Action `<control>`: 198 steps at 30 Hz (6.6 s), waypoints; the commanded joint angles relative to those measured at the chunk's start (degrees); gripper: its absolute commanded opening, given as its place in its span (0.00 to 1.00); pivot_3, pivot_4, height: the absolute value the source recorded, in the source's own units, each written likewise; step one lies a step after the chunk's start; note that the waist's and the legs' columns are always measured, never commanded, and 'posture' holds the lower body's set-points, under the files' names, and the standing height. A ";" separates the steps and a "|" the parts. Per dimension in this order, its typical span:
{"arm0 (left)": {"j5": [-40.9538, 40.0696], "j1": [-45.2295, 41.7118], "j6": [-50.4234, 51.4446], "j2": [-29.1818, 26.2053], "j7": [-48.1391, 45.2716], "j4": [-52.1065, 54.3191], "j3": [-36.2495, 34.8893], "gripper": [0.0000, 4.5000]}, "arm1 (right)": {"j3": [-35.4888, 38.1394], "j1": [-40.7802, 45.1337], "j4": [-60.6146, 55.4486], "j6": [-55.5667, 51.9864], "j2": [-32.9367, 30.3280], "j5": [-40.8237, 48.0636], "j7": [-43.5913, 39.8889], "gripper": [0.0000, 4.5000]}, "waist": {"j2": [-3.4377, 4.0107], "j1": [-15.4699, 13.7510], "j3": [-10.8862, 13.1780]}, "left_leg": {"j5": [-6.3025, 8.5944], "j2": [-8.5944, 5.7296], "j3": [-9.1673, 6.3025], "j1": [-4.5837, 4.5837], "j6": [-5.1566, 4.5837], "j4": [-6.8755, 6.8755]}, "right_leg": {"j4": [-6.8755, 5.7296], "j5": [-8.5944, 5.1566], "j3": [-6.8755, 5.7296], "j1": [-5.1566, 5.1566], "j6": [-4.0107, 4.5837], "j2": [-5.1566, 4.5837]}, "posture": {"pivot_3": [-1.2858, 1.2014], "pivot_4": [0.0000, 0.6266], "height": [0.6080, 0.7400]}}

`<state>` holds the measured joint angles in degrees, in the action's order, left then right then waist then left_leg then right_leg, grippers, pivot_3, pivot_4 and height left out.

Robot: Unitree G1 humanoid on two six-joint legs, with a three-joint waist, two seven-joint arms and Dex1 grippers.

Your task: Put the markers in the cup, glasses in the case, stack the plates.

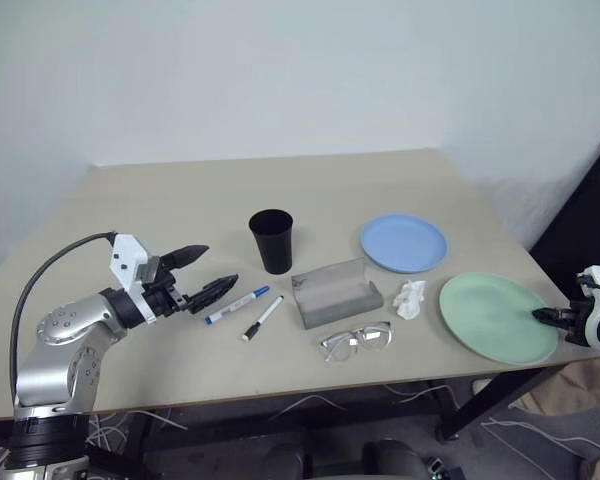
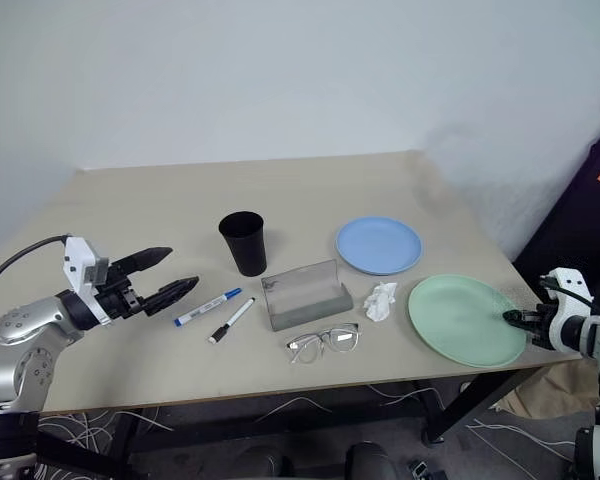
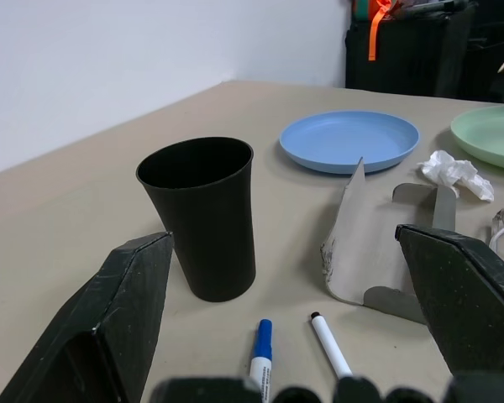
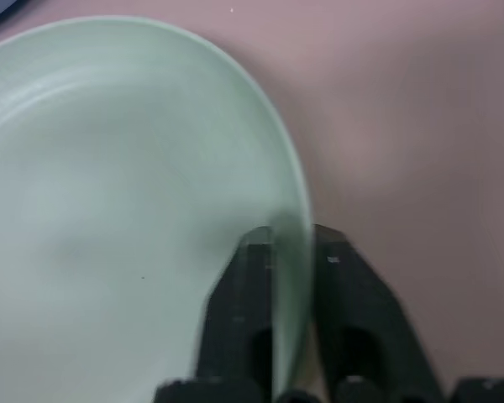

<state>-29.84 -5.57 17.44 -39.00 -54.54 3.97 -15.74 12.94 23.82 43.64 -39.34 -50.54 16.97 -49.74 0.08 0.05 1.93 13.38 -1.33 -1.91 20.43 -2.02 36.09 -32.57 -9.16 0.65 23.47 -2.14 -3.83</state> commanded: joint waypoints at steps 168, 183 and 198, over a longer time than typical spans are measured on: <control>2.16 -3.01 -2.47 2.02 3.99 0.44 1.71 1.00 | -15.08 42.69 21.47 21.78 31.18 -13.58 19.88 0.16 | -0.01 2.94 -0.10 | 0.19 -0.10 -0.31 -0.10 -0.15 -0.28 | -0.33 0.24 1.66 0.15 0.29 1.00 | 0.52 0.00 0.90; 1.07 -5.78 -0.60 2.78 4.20 3.72 3.95 1.00 | -14.34 41.77 16.87 23.47 22.26 -15.14 7.80 1.00 | 0.03 3.02 -0.08 | 0.24 -0.20 -0.32 -0.12 -0.22 -0.22 | -0.31 0.24 1.66 0.08 0.30 1.04 | 0.52 0.00 0.90; 8.57 -16.24 12.94 1.25 4.93 10.96 21.13 1.00 | -15.50 19.42 -31.83 3.30 0.03 -2.49 -27.94 1.00 | 0.04 2.58 -0.06 | 0.28 -0.22 -0.27 -0.09 -0.25 -0.02 | -0.31 0.21 1.60 0.01 0.26 1.06 | 0.52 0.00 0.90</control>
<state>-22.12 -19.32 28.82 -37.28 -49.69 12.70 4.07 -3.91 43.10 15.17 -37.08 -48.99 12.51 -75.38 0.12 2.63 1.87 13.66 -1.53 -2.17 20.32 -2.28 36.09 -32.85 -8.97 2.22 23.47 -1.91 -2.77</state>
